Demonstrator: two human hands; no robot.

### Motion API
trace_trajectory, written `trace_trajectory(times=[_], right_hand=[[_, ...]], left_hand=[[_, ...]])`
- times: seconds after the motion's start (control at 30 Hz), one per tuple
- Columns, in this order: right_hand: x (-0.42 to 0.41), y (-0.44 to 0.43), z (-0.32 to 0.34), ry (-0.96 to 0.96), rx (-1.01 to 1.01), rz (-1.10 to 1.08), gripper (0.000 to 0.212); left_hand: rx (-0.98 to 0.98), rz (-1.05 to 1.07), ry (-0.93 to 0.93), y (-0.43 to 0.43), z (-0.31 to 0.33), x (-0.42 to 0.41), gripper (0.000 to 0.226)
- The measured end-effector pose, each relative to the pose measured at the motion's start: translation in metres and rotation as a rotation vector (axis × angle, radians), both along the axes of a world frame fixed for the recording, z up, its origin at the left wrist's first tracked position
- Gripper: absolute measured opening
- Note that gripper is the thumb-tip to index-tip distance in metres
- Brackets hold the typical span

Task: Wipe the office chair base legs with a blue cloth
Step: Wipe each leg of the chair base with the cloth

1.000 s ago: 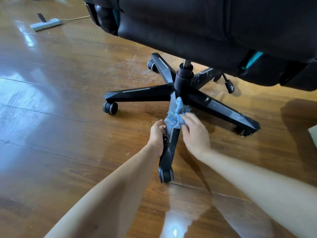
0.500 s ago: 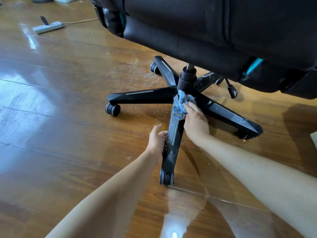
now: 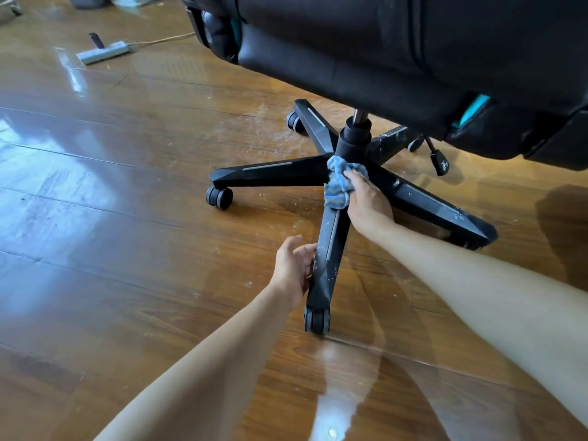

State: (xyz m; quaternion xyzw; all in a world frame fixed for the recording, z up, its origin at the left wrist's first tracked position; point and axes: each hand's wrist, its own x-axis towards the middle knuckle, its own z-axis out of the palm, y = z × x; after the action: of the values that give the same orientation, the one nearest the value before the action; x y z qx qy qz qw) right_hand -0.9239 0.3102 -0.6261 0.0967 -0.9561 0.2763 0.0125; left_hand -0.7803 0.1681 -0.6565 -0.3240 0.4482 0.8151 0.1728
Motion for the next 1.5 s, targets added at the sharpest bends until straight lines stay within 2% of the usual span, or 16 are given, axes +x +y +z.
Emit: trace_trajectory(times=[0.17, 0.3, 0.47, 0.63, 0.77, 0.93, 1.03, 1.27, 1.5], right_hand=[[0.057, 0.01, -0.018, 0.136, -0.027, 0.009, 0.037], [0.092, 0.019, -0.034, 0.153, -0.005, 0.038, 0.042], [0.039, 0.011, -0.017, 0.194, 0.085, 0.027, 0.04], [-0.003, 0.001, 0.001, 0.101, 0.108, -0.066, 0.041], [0.051, 0.004, -0.014, 0.141, -0.025, -0.036, 0.044], [0.128, 0.014, -0.042, 0.127, -0.064, 0.066, 0.049], [0.113, 0.02, -0.037, 0.144, -0.032, 0.121, 0.051], [0.045, -0.001, -0.011, 0.085, 0.059, -0.034, 0.051], [0.155, 0.013, -0.036, 0.121, -0.085, 0.105, 0.051]], left_hand=[[0.029, 0.064, -0.007, 0.005, -0.008, 0.008, 0.051], [-0.045, 0.128, -0.038, 0.016, -0.011, 0.003, 0.052], [-0.149, 0.175, -0.073, 0.02, -0.01, 0.0, 0.054], [-0.201, 0.184, -0.046, 0.018, -0.015, 0.002, 0.055], [-0.208, 0.187, -0.035, 0.017, -0.017, 0.001, 0.056], [-0.282, 0.197, -0.017, 0.022, -0.016, -0.007, 0.052], [-0.349, 0.213, -0.002, 0.025, -0.018, -0.007, 0.051], [-0.413, 0.241, -0.018, 0.025, -0.021, -0.009, 0.057], [-0.408, 0.254, -0.001, 0.026, -0.024, -0.005, 0.055]])
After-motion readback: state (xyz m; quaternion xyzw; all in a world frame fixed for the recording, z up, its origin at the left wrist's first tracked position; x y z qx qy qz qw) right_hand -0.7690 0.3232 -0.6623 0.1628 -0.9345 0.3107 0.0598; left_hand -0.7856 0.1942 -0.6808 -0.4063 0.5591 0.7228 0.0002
